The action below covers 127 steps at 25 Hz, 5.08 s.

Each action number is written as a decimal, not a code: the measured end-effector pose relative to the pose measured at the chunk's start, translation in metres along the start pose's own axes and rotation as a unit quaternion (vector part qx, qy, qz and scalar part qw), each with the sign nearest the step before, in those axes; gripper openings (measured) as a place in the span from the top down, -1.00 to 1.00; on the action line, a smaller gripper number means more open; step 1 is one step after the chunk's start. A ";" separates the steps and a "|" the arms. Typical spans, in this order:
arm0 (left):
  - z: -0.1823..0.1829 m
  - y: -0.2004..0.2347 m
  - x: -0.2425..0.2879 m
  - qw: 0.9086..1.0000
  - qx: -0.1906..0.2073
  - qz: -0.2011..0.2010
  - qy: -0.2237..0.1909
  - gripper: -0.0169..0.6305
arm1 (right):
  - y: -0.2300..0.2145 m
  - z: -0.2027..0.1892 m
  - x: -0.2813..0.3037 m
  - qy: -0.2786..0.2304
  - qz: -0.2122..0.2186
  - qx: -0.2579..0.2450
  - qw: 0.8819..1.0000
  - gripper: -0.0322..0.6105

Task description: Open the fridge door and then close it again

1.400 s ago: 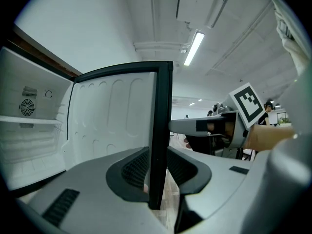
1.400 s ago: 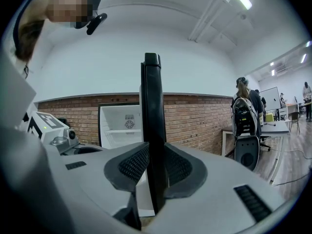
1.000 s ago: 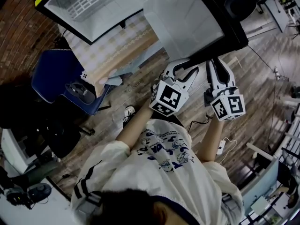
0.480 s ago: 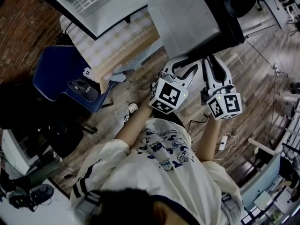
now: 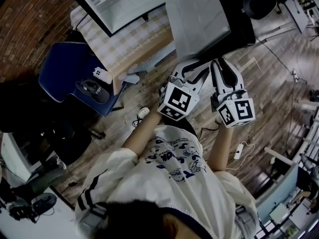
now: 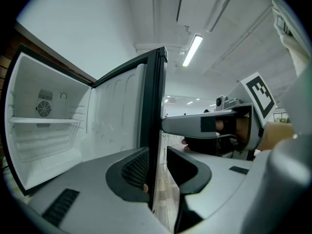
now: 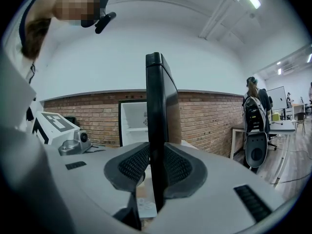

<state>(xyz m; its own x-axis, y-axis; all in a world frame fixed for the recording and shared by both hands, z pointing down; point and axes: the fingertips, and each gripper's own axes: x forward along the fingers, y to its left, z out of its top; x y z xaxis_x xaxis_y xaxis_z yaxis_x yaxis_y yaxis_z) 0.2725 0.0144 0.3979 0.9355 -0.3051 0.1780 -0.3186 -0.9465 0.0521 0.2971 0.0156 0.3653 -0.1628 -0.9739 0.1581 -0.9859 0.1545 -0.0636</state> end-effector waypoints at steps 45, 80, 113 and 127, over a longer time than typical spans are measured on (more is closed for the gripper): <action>-0.019 0.199 -0.155 0.986 -0.017 0.165 -0.007 0.57 | 0.215 0.019 0.131 -0.029 0.061 -0.005 0.998 0.58; -0.015 0.317 -0.176 0.961 -0.046 0.271 -0.012 0.49 | 0.227 0.033 0.266 -0.015 0.187 0.003 0.982 0.59; -0.013 0.364 -0.205 0.915 -0.080 0.394 -0.034 0.62 | 0.226 0.037 0.297 -0.017 0.185 -0.004 0.983 0.64; 0.001 0.342 -0.232 0.903 -0.069 0.422 -0.052 0.62 | 0.242 0.035 0.281 -0.020 0.189 -0.014 0.982 0.68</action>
<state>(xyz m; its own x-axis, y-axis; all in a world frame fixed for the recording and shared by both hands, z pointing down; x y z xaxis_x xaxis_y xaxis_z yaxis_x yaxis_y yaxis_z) -0.0530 -0.2383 0.3737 0.3583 -0.9260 0.1193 -0.9335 -0.3529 0.0642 0.0142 -0.2265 0.3595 -0.5154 -0.8524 0.0888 -0.8566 0.5093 -0.0831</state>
